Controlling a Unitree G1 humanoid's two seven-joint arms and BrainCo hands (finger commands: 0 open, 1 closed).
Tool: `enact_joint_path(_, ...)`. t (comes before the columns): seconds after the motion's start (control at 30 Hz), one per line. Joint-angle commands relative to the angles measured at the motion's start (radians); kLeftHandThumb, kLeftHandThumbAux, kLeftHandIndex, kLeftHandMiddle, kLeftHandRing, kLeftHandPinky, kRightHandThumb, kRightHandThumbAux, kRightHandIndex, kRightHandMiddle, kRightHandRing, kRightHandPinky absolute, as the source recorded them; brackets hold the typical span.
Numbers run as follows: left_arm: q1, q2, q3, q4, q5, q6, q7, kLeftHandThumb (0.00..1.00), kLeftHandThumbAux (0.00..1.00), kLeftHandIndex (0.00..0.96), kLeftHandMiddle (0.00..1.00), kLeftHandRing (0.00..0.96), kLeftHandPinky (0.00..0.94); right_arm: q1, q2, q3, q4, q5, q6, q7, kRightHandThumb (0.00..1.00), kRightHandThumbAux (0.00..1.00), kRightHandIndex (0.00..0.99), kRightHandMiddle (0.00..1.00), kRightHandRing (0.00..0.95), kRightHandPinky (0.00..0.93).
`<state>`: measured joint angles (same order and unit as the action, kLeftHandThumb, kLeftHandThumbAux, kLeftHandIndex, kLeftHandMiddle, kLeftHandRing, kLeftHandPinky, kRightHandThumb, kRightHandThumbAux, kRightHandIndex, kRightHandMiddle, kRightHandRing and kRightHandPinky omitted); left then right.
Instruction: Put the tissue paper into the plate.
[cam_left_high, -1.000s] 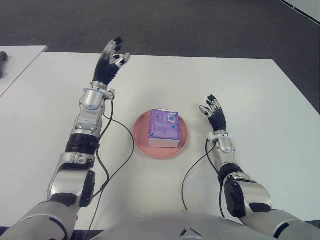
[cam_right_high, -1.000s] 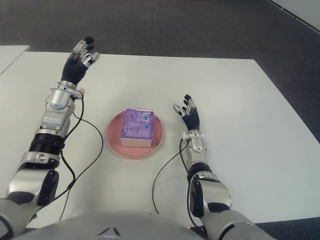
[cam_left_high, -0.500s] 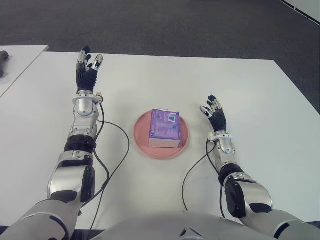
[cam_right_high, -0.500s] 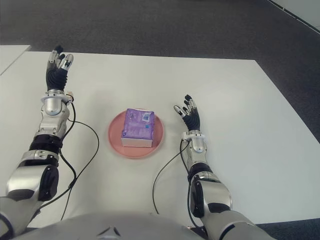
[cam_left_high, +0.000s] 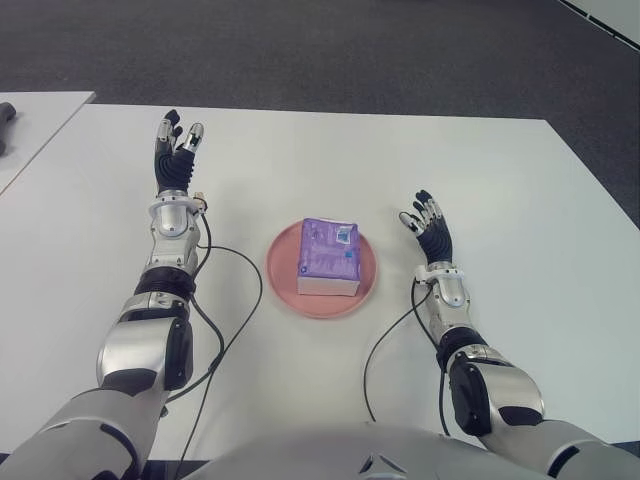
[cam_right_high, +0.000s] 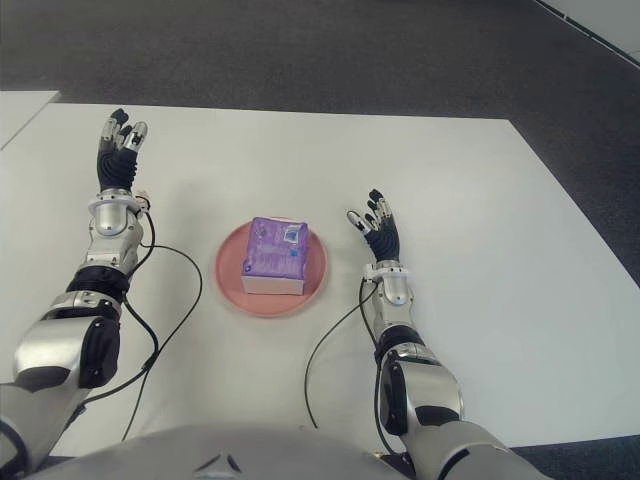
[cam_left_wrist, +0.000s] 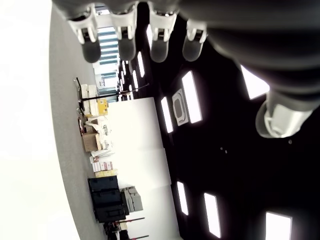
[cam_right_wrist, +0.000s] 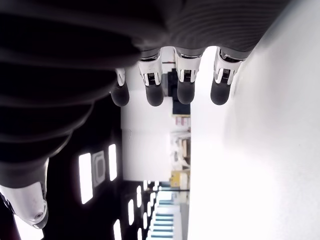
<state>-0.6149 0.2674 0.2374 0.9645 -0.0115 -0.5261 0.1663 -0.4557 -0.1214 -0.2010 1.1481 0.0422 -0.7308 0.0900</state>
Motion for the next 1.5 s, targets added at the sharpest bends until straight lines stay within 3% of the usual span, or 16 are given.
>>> enact_joint_path(0.03,0.039,-0.051,-0.008,0.013,-0.008,-0.027,0.003,0.000,0.445,0.000,0.000,0.000,0.000,0.059,0.016,0.000,0.042,0.007,0.043,0.005,0.048,0.587,0.000,0.000,0.000,0.000)
enact_joint_path(0.3,0.118,-0.123,-0.057,-0.043,0.033,-0.041,0.035,0.000,0.463,0.000,0.000,0.000,0.000,0.059,0.015,-0.001,0.041,0.008,0.044,0.007,0.048,0.587,0.000,0.000,0.000,0.000)
enact_joint_path(0.83,0.196,-0.138,-0.120,0.003,0.077,-0.019,0.010,0.000,0.436,0.000,0.000,0.000,0.000,0.058,0.024,0.003,0.040,0.002,0.042,-0.003,0.048,0.587,0.000,0.000,0.000,0.000)
enact_joint_path(1.5,0.306,-0.153,-0.180,-0.157,0.076,0.065,-0.028,0.000,0.461,0.000,0.000,0.000,0.000,0.058,0.033,0.012,0.037,-0.004,0.041,-0.017,0.048,0.587,0.000,0.000,0.000,0.000)
